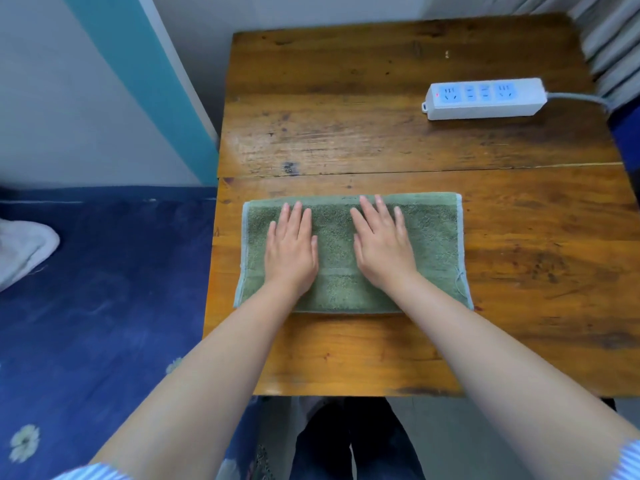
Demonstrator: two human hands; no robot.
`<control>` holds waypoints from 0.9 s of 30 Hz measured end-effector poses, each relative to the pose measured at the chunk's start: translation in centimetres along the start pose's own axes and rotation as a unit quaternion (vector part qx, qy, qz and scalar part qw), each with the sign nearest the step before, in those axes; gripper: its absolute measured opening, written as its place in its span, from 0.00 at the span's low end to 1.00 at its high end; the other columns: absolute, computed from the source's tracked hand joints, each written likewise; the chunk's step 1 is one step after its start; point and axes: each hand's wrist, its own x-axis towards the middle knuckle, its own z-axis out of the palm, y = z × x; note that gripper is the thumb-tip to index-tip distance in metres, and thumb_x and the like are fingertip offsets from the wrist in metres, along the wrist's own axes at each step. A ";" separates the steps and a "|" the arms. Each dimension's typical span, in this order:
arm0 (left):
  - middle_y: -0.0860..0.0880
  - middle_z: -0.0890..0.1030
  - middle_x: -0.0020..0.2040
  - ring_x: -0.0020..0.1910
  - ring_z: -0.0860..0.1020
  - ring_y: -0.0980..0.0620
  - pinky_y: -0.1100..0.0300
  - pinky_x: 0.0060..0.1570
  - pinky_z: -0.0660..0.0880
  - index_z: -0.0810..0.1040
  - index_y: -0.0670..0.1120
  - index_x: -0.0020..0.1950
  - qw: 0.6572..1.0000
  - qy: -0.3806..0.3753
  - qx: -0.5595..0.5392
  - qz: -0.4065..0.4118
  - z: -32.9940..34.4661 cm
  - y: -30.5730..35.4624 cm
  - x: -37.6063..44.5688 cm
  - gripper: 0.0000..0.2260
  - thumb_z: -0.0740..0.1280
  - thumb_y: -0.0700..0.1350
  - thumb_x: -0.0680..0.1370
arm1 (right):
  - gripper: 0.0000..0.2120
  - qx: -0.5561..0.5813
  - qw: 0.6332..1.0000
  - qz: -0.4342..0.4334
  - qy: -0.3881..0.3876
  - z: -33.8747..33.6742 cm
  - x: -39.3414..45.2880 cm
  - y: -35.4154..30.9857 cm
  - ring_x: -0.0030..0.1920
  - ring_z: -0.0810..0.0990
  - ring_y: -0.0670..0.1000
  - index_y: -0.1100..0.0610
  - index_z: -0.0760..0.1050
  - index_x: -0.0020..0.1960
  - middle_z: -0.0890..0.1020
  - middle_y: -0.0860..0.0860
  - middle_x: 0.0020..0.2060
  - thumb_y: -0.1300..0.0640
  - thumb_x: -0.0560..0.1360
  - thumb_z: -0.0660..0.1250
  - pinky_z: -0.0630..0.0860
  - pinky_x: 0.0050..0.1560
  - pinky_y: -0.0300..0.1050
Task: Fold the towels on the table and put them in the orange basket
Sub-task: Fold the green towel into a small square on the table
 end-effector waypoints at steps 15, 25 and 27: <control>0.50 0.45 0.77 0.74 0.40 0.37 0.35 0.69 0.41 0.48 0.57 0.75 0.995 -0.055 0.061 -0.048 1.4 -3.8 3.8 0.32 0.50 0.67 0.74 | 0.26 -0.055 0.994 0.072 -0.063 0.2 2.4 7.0 0.76 0.43 0.52 0.50 0.47 0.75 0.49 0.49 0.76 0.45 0.80 0.47 0.35 0.70 0.45; 0.50 0.43 0.77 0.75 0.39 0.41 0.38 0.70 0.41 0.44 0.57 0.75 0.993 -0.076 0.067 -0.063 0.7 -4.6 4.3 0.32 0.47 0.68 0.74 | 0.25 0.055 0.975 0.205 -0.065 -1.7 0.9 10.8 0.75 0.40 0.51 0.53 0.42 0.75 0.44 0.51 0.76 0.50 0.81 0.44 0.37 0.73 0.50; 0.49 0.42 0.77 0.75 0.39 0.41 0.37 0.70 0.40 0.43 0.56 0.76 0.991 -0.076 0.102 -0.050 0.3 -4.4 4.2 0.33 0.46 0.67 0.75 | 0.26 0.091 0.969 0.222 -0.060 -2.3 0.0 10.4 0.75 0.42 0.52 0.55 0.42 0.75 0.46 0.53 0.76 0.51 0.81 0.46 0.40 0.74 0.51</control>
